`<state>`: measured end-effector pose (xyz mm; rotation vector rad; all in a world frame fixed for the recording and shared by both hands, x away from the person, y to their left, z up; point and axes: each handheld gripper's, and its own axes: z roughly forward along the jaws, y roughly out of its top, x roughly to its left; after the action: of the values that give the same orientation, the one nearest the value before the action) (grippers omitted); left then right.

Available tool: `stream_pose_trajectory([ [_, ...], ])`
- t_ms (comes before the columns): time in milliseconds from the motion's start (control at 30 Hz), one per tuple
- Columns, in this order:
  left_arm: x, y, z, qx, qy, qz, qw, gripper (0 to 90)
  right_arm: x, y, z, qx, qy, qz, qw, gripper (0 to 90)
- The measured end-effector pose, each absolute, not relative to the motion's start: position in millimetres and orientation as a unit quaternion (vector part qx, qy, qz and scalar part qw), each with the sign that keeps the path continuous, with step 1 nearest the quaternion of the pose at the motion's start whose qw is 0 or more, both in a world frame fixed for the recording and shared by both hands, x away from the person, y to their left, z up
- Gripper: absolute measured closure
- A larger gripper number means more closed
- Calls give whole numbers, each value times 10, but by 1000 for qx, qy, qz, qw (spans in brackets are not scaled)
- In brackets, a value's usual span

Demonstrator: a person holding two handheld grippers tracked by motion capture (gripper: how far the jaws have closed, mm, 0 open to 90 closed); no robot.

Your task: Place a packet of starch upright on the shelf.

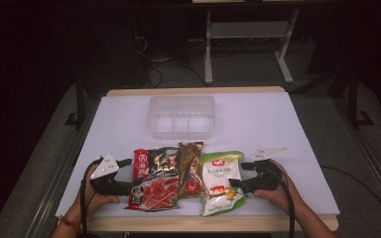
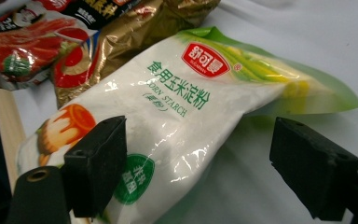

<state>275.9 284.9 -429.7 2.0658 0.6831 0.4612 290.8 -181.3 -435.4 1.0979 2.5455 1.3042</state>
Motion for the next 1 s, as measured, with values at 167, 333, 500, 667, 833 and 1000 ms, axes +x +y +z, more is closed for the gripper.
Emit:
stream_pose_trajectory([
  [167, 2754, 2833, -4299, 833, 275, 184, 444, 228, 2999, -1814, -4426, 387, 821, 419, 11, 135],
  [333, 2759, 2800, -4302, 834, 273, 180, 444, 228, 3110, -1800, -4494, 395, 814, 424, -34, 131],
  [500, 2761, 2763, -4309, 835, 271, 179, 444, 228, 3149, -1787, -4508, 380, 812, 438, -73, 240],
  [667, 2764, 2730, -4310, 837, 266, 175, 444, 229, 3249, -1762, -4534, 374, 809, 433, -137, 349],
  [833, 2771, 2701, -4314, 839, 262, 173, 445, 229, 3298, -1724, -4517, 362, 820, 424, -131, 502],
  [1000, 2777, 2698, -4323, 840, 263, 169, 443, 229, 3245, -1726, -4499, 350, 821, 438, -108, 657],
])
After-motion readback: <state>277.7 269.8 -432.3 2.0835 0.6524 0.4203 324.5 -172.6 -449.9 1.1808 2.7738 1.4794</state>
